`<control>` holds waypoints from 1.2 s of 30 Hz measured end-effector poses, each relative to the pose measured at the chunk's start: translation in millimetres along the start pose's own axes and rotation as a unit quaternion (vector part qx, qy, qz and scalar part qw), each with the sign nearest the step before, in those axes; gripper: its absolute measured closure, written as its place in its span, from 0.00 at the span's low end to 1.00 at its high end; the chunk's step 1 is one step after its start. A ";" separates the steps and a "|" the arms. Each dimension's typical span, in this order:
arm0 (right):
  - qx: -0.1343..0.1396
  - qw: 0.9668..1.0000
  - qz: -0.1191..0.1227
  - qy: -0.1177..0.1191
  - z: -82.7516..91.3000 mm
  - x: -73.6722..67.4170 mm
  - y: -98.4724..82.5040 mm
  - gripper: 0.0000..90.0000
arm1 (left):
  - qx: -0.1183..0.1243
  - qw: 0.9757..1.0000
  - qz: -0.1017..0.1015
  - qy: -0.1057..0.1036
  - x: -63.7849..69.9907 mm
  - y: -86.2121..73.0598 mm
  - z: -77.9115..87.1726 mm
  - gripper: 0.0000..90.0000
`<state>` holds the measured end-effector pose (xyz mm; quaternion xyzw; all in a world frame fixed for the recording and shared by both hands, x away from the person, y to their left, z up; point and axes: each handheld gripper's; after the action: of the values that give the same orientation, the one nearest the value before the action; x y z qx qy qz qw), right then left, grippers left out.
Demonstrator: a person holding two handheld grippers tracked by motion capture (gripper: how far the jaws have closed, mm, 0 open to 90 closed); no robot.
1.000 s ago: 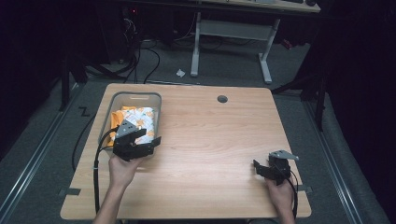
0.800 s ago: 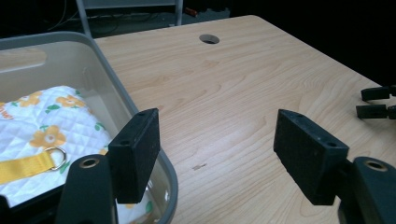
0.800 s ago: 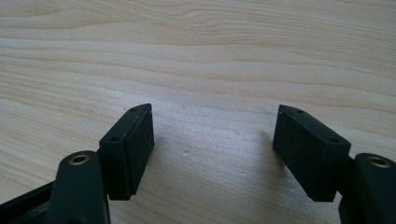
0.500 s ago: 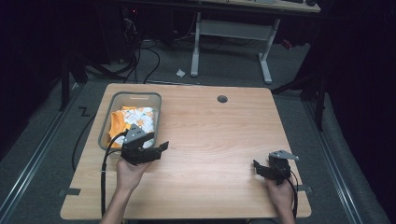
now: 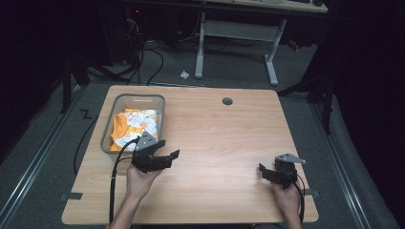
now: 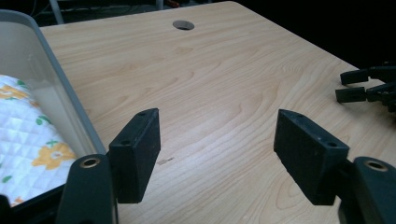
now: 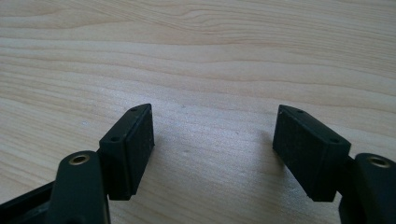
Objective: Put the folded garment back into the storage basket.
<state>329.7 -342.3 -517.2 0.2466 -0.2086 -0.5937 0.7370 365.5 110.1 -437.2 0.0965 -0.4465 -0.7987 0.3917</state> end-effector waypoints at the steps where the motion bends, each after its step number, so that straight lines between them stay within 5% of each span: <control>1: 0.000 1.000 0.000 0.000 0.0 0.0 0.0 0.33 | 0.000 1.000 -0.001 0.001 1.1 -1.2 -1.5 0.36; 36: 0.002 1.000 0.003 0.000 0.1 0.1 -0.4 0.33 | -0.017 0.999 -0.010 -0.027 20.3 -16.6 -37.9 0.40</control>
<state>329.4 -342.5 -517.4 0.2476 -0.2102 -0.5913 0.7382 361.9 76.4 -468.4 0.0725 -0.4423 -0.8122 0.3735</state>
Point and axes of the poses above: each handheld gripper's, and its own axes: z roughly backward along the jaws, y roughly out of its top, x roughly to its right, and after that the axes turned 6 degrees about -x, right-handed
